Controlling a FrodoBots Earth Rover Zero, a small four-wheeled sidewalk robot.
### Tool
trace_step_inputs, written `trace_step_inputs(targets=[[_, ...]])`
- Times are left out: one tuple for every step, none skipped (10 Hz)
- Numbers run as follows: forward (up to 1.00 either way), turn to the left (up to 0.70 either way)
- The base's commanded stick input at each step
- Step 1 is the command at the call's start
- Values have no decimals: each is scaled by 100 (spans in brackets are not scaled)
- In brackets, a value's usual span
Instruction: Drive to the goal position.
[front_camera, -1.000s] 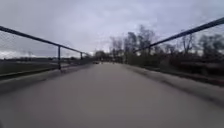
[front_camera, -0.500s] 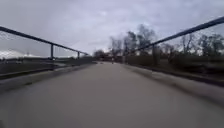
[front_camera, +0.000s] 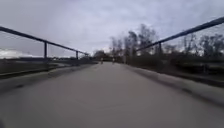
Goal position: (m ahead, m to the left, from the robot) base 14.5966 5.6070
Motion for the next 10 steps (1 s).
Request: trace_step_inputs(targets=[[100, 0], [100, 0], [100, 0], [100, 0], [100, 0], [100, 0], [100, 0], [100, 0], [100, 0], [100, 0]])
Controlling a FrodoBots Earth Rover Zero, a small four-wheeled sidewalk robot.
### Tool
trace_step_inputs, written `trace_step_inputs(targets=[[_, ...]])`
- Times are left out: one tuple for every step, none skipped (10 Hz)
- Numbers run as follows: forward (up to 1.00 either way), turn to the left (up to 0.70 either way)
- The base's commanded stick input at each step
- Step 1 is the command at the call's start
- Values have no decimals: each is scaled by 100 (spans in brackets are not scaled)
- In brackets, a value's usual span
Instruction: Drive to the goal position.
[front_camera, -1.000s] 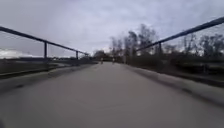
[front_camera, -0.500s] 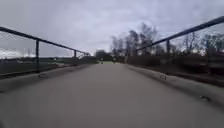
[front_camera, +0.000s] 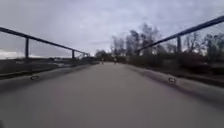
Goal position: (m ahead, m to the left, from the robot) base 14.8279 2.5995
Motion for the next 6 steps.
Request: trace_step_inputs(targets=[[100, -3], [100, -4], [100, -12], [100, -26], [100, -40], [100, -40]])
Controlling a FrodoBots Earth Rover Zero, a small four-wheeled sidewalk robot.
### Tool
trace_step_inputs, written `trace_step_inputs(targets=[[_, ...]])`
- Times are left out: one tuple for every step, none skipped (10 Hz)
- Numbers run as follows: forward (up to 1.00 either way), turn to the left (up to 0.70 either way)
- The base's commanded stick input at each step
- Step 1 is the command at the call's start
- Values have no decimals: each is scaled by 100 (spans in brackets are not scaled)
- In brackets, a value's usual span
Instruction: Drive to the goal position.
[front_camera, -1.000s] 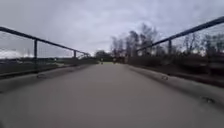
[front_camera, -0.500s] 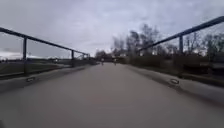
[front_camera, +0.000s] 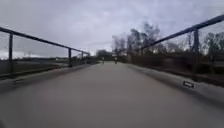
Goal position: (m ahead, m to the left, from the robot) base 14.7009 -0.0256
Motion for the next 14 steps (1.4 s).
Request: trace_step_inputs(targets=[[100, -31], [100, -21], [100, -16], [100, -6], [100, -2], [100, -2], [100, -2], [100, -2], [100, -2], [100, -2], [100, -2], [100, -2], [100, -2], [100, -2]])
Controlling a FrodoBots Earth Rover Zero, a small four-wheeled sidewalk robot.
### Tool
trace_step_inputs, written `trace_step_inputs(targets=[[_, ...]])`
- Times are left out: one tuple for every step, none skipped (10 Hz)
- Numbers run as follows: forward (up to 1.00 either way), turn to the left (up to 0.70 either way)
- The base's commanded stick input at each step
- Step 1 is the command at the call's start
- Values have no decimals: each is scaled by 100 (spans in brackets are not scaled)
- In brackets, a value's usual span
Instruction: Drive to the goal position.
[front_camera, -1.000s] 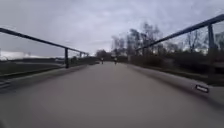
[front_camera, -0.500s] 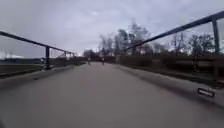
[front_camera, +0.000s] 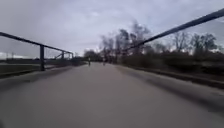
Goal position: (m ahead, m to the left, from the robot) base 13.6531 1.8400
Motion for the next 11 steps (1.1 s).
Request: trace_step_inputs(targets=[[100, -2], [100, -1], [100, 0], [100, 0], [100, 0], [100, 0], [100, 0], [100, 0], [100, 0], [100, 0], [100, 0]])
